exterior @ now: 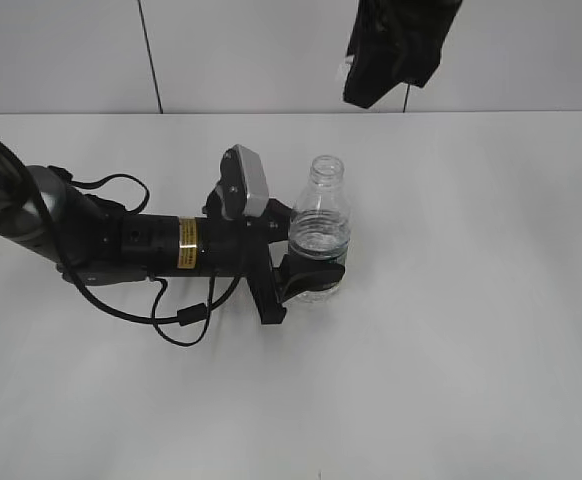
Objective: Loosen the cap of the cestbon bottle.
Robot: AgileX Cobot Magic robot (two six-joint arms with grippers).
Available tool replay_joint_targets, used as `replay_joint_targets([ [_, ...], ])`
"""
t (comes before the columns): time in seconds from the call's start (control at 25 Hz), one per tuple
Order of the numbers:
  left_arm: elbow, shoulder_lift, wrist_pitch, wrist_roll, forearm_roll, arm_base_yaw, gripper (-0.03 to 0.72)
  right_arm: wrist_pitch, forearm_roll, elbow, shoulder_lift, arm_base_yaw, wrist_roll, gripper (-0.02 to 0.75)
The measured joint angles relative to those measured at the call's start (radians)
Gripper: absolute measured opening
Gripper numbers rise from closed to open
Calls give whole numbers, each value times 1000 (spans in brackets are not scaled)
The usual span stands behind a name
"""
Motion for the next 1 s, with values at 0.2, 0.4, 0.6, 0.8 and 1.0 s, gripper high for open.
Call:
replay_joint_targets([
  [0.2, 0, 0, 1, 0, 0, 0, 412, 0, 11, 0, 0, -94, 202, 295],
  [0.4, 0, 0, 1, 0, 0, 0, 412, 0, 9, 0, 0, -204, 474, 295],
  [0.6, 0, 0, 1, 0, 0, 0, 412, 0, 4, 20, 0, -284, 629, 295],
  [0.8, 0, 0, 1, 0, 0, 0, 412, -1, 4, 136, 0, -336, 729, 295],
  [1.0, 0, 0, 1, 0, 0, 0, 412, -2, 4, 296, 0, -404, 806, 295],
])
